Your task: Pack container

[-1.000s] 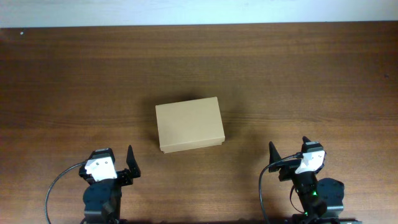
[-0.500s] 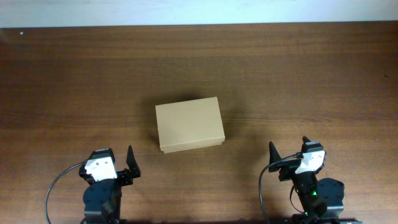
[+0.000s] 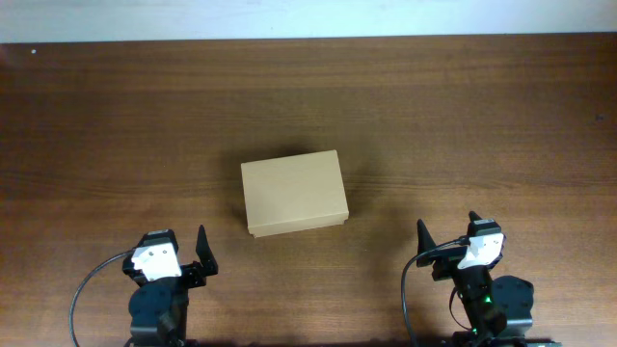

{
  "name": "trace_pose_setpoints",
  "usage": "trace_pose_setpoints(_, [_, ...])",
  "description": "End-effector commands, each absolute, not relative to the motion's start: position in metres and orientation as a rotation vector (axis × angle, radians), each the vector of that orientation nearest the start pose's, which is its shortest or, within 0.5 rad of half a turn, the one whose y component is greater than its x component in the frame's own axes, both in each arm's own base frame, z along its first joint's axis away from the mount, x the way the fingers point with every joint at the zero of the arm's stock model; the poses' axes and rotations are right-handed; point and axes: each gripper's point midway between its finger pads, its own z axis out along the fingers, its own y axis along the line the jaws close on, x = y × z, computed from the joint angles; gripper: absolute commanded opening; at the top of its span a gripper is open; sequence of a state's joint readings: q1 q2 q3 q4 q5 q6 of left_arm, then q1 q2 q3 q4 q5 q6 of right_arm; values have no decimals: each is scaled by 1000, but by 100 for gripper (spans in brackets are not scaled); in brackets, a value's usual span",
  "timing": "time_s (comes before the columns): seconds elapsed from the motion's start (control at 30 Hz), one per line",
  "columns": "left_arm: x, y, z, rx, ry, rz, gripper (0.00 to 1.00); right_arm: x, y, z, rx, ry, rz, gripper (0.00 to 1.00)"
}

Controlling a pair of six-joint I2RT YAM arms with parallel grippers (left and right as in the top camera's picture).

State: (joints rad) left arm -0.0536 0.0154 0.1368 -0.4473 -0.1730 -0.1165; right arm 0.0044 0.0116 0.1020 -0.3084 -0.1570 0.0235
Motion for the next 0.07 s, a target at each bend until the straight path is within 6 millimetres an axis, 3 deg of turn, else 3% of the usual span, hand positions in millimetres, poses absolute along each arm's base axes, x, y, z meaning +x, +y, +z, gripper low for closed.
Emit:
trace_pose_setpoints(0.0, [224, 18, 128, -166, 1881, 59, 100, 232, 30, 145, -100, 1782, 171, 99])
trace_pose_setpoints(0.03, [224, 18, 128, -166, 1881, 59, 100, 232, 30, 145, -100, 1782, 171, 99])
